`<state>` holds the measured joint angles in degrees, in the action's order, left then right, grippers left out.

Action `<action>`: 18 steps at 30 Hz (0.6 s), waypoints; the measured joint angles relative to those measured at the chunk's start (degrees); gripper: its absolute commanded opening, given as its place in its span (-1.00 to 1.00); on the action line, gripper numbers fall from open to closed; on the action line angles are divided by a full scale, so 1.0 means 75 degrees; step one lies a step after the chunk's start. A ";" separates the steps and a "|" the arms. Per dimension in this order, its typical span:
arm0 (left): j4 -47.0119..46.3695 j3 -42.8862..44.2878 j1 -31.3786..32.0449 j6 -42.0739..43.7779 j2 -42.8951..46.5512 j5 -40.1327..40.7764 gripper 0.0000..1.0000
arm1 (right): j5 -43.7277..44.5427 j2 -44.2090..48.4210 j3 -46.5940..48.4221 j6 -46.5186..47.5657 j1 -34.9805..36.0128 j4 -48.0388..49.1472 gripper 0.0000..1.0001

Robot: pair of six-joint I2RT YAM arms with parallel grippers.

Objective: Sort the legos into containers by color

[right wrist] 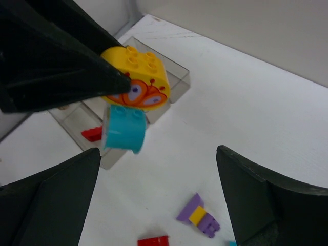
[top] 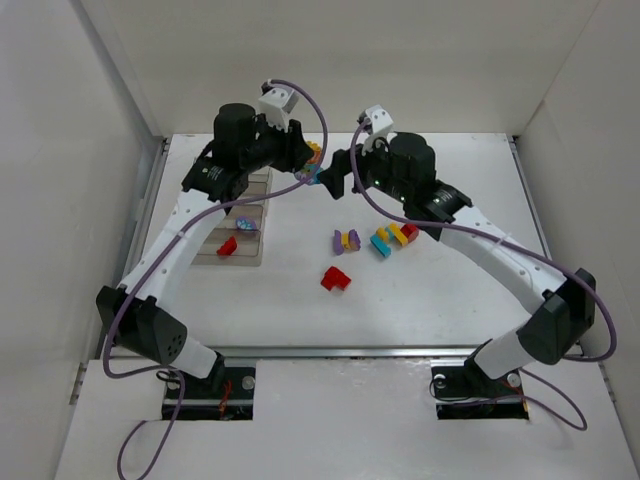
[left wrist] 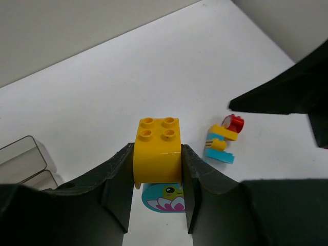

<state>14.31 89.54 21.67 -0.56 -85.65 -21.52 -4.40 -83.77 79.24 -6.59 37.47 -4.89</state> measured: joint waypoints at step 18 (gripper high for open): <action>-0.0038 0.0067 0.0230 -0.0478 0.0184 0.0612 -1.00 | -0.1221 -0.0970 0.0498 -0.1553 0.0000 0.0574 0.99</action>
<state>14.02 90.04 23.40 -4.14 -84.27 -16.93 -13.56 -91.05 82.98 -18.24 37.47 -0.58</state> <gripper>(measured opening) 0.333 0.994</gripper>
